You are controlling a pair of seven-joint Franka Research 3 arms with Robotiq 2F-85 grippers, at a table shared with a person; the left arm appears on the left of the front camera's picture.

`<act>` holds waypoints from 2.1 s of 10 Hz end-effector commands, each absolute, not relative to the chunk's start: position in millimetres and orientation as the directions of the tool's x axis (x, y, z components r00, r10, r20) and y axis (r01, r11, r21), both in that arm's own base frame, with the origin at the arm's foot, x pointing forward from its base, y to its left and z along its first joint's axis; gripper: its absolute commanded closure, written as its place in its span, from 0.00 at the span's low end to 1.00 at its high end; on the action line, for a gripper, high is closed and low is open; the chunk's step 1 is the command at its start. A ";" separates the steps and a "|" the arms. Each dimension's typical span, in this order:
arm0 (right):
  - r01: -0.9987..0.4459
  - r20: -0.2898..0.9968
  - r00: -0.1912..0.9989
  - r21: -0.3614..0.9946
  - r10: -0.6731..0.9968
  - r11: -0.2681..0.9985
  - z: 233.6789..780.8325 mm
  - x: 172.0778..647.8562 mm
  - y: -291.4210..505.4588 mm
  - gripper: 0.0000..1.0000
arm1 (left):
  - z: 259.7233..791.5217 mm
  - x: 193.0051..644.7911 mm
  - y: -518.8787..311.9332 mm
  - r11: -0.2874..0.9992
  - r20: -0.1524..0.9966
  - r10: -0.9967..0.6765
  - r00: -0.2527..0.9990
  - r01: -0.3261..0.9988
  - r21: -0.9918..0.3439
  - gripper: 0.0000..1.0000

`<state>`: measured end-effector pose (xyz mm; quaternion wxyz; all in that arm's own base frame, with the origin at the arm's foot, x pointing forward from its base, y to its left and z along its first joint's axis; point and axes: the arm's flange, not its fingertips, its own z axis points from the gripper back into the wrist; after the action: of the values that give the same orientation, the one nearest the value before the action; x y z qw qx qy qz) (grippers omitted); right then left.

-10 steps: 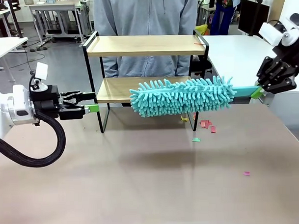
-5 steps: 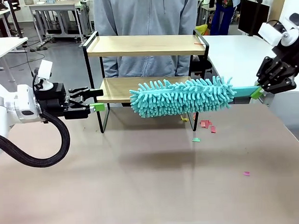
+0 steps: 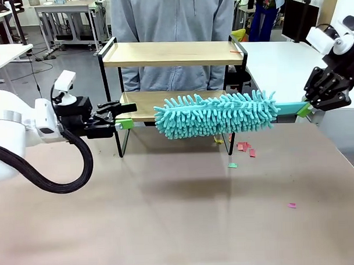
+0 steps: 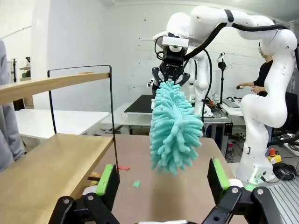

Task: Clean the shelf.
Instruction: Hand the Duster back to the human.

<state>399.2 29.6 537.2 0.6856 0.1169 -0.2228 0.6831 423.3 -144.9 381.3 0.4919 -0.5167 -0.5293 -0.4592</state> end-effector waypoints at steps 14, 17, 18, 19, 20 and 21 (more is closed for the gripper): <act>-0.989 0.493 -0.047 -0.147 0.869 0.030 538.6 400.5 28.7 0.87 | 382.2 443.5 -273.5 -0.134 0.993 0.081 0.091 0.988 -0.080 0.00; -0.989 0.493 -0.047 -0.147 0.869 0.030 538.6 400.5 28.7 0.87 | 382.6 443.0 -278.0 -0.134 0.992 0.085 0.091 0.988 -0.079 0.57; -0.989 0.493 -0.047 -0.147 0.869 0.030 538.6 400.5 28.7 0.87 | 383.5 441.1 -278.6 -0.136 0.993 0.081 0.083 0.988 -0.072 0.59; -0.989 0.493 -0.047 -0.147 0.869 0.030 538.6 400.5 28.7 0.87 | 384.5 439.5 -278.4 -0.137 0.994 0.081 0.075 0.989 -0.063 1.00; -0.989 0.493 -0.047 -0.147 0.869 0.030 538.6 400.5 28.7 0.87 | 384.5 439.6 -278.3 -0.137 0.994 0.085 0.075 0.989 -0.063 1.00; -0.989 0.493 -0.047 -0.147 0.869 0.030 538.6 400.5 28.7 0.87 | 384.7 439.2 -279.4 -0.136 0.994 0.082 0.074 0.989 -0.062 1.00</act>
<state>399.4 28.8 537.0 0.6868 0.1163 -0.2223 0.6822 441.3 -273.2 380.9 0.4635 -0.5688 -0.4618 -0.4983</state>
